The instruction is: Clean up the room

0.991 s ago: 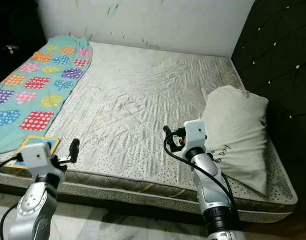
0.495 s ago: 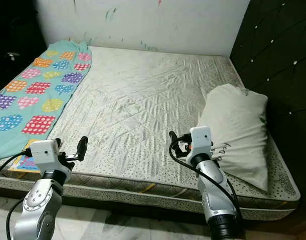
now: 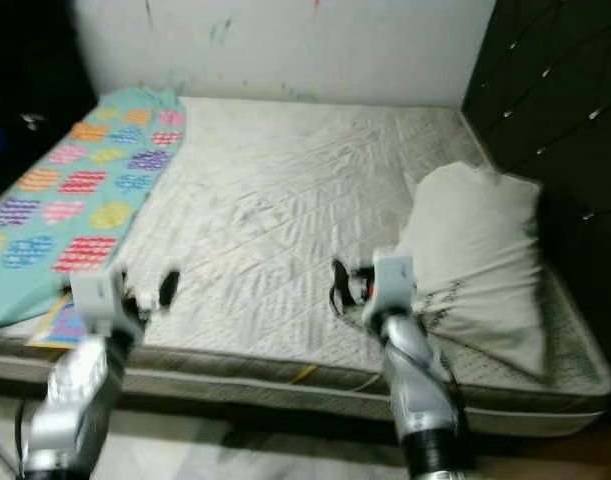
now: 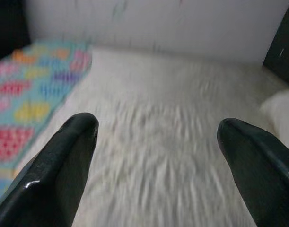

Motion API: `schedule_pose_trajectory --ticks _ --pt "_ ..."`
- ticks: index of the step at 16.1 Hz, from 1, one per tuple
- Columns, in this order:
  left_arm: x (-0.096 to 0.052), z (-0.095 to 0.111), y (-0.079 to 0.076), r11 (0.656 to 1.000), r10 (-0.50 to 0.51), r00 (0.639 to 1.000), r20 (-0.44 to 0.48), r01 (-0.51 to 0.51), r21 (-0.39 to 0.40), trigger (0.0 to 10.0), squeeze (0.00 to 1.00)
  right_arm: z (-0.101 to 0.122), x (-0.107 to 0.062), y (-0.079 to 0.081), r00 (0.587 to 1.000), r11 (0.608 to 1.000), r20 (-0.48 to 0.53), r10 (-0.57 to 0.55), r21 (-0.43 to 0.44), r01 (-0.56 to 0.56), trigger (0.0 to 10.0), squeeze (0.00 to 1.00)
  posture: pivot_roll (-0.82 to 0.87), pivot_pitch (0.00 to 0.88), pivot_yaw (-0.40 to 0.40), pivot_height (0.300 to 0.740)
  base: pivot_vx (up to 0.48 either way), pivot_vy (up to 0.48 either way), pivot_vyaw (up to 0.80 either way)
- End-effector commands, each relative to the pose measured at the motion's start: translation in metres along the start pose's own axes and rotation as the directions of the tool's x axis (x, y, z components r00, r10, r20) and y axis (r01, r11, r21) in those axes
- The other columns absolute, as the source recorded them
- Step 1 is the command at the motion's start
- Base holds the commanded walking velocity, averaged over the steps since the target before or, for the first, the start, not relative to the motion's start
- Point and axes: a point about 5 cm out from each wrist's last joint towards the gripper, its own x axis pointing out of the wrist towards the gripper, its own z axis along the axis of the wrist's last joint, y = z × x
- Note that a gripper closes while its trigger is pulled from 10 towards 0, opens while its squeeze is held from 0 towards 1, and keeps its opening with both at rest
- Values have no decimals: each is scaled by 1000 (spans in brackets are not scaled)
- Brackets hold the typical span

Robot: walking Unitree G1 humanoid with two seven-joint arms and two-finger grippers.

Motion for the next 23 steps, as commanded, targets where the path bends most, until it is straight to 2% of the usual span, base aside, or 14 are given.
schedule_pose_trajectory --ticks 1,2,3,4,5,7,8,9,12,15,18,19,23 --pt "-1 -12 0 1000 -12 999 -30 12 13 10000 0 -6 1 -12 999 999 -2 -40 -20 40 10000 0 -41 0 31 740 0 0 0" --pt "-1 -14 3 1000 26 999 -42 -26 -2 10000 0 -7 1 -22 992 992 -33 -119 28 120 10000 0 -43 0 11 740 0 0 0" --pt "-3 -13 2 1000 20 999 -34 -20 -16 10000 0 -4 1 -23 993 993 -24 -113 39 114 10000 0 -49 0 15 740 0 0 0" --pt "-6 -14 -2 1000 -5 1000 -29 5 6 10000 0 0 1 -18 999 998 -2 -43 -44 43 10000 0 -51 0 16 740 0 0 0" --pt "-7 -17 -1 1000 -5 999 -40 5 14 10000 0 0 1 -19 999 997 -2 -32 -73 32 10000 0 -55 0 25 740 0 0 0" --pt "-7 -20 -1 1000 -13 998 -57 13 5 10000 0 -2 0 -19 999 998 -3 -50 -42 50 10000 0 -61 0 38 740 0 0 0" --pt "-6 -21 -4 1000 -26 998 -58 26 0 10000 0 -4 -1 -16 999 998 -1 -40 -38 40 10000 0 -68 0 34 740 0 0 0" --pt "-5 -23 -9 1000 -22 998 -62 21 -15 10000 0 -13 -5 -10 999 999 -44 -24 -39 23 10000 0 -66 0 18 740 0 0 0" --pt "-11 -25 -19 999 5 999 -50 -7 -46 10000 0 -20 -7 1 995 996 -85 59 -54 -64 10000 0 -39 0 -52 740 0 0 0" --pt "-26 -29 -13 994 82 995 -55 -86 -66 10000 0 -20 -1 13 983 987 -115 140 -66 -148 10000 0 -4 0 -102 740 0 0 0" --pt "-32 -29 -8 994 93 994 -59 -97 -56 10000 0 -20 0 18 983 988 -114 142 -51 -149 10000 0 7 0 -90 740 0 0 0" --pt "-31 -28 -5 995 87 994 -60 -90 -48 10000 0 -22 -2 23 984 989 -110 139 -34 -144 10000 0 -2 0 -61 740 0 0 0" --pt "-25 -26 -12 999 32 997 -70 -35 -41 10000 0 -27 -11 19 987 992 -113 112 -48 -118 10000 0 -26 0 -28 740 0 0 106"
